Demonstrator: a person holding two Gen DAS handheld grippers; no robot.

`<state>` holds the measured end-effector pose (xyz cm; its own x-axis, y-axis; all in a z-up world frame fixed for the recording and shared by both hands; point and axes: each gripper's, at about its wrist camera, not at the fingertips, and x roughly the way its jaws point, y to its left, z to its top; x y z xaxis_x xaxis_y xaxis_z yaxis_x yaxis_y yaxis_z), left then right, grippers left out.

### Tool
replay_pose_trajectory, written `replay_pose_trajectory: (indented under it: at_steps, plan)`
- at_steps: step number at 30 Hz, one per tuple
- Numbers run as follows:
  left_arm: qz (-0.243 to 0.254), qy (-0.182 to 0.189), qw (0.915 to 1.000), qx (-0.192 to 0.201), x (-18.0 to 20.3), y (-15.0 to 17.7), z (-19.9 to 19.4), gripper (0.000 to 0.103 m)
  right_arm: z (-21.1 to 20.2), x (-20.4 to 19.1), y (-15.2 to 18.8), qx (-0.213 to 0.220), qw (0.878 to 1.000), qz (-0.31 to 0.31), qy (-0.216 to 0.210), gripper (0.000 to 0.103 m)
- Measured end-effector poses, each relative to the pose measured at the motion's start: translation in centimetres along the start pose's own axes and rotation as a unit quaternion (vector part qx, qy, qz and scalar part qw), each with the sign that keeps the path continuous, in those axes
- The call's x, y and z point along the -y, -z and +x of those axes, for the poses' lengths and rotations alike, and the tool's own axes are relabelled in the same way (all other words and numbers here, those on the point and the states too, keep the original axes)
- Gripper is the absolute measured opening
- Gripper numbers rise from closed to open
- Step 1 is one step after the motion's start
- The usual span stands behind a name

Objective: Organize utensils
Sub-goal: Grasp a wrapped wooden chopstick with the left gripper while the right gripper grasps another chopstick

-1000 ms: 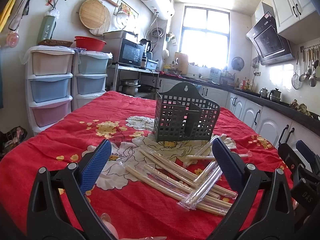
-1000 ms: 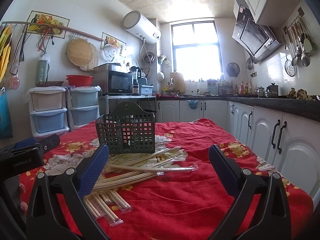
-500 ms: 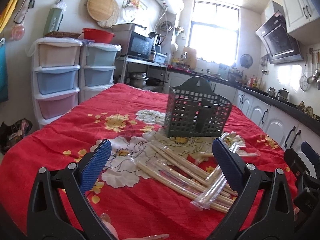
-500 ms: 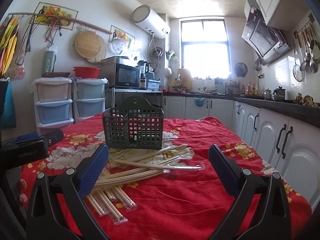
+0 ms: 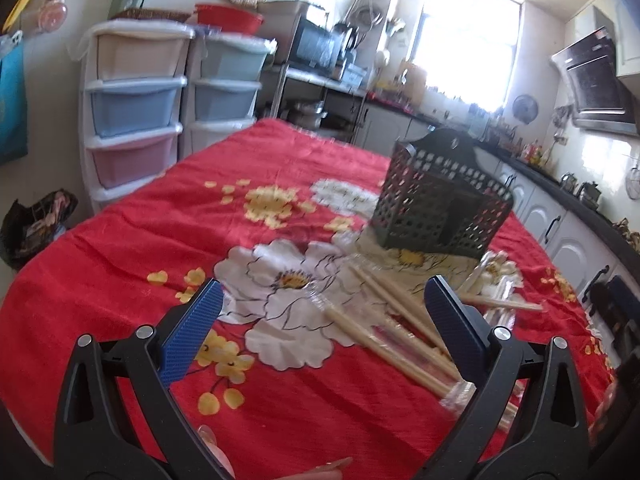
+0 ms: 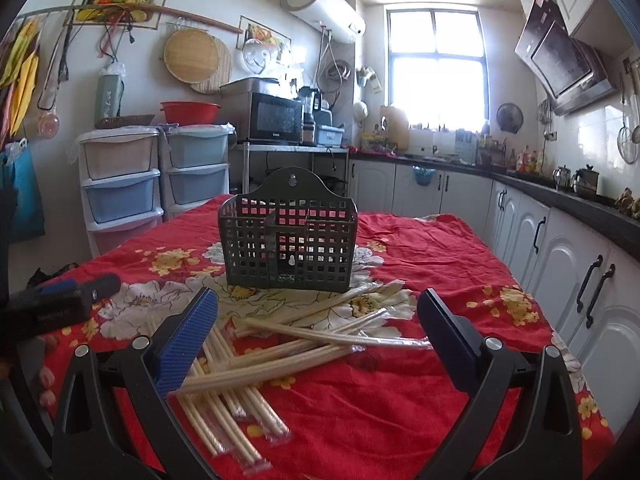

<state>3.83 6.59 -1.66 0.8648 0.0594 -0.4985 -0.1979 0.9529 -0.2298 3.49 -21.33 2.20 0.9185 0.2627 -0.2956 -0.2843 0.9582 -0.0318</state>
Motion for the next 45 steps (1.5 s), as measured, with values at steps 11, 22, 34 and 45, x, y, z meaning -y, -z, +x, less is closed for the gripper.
replay_pose_trajectory:
  at_steps: [11, 22, 34, 45]
  plan:
    - [-0.016, 0.033, 0.9943, -0.1, -0.5, -0.6, 3.2, 0.093, 4.9, 2.3, -1.9, -0.089, 0.994, 0.055, 0.016, 0.097]
    - [-0.059, 0.081, 0.9798, -0.173, -0.9, -0.1, 5.9, 0.058, 7.8, 4.9, -0.7, -0.158, 0.981, 0.102, 0.038, 0.097]
    - [-0.131, 0.122, 0.9603, -0.214, -2.6, -0.3, 8.7, 0.031, 9.7, 7.0, 1.1, -0.223, 0.961, 0.164, 0.03, 0.097]
    - [-0.155, 0.137, 0.9537, -0.218, -3.5, -0.4, 10.2, 0.01, 12.0, 9.4, 3.2, -0.284, 0.918, 0.277, 0.0, 0.081]
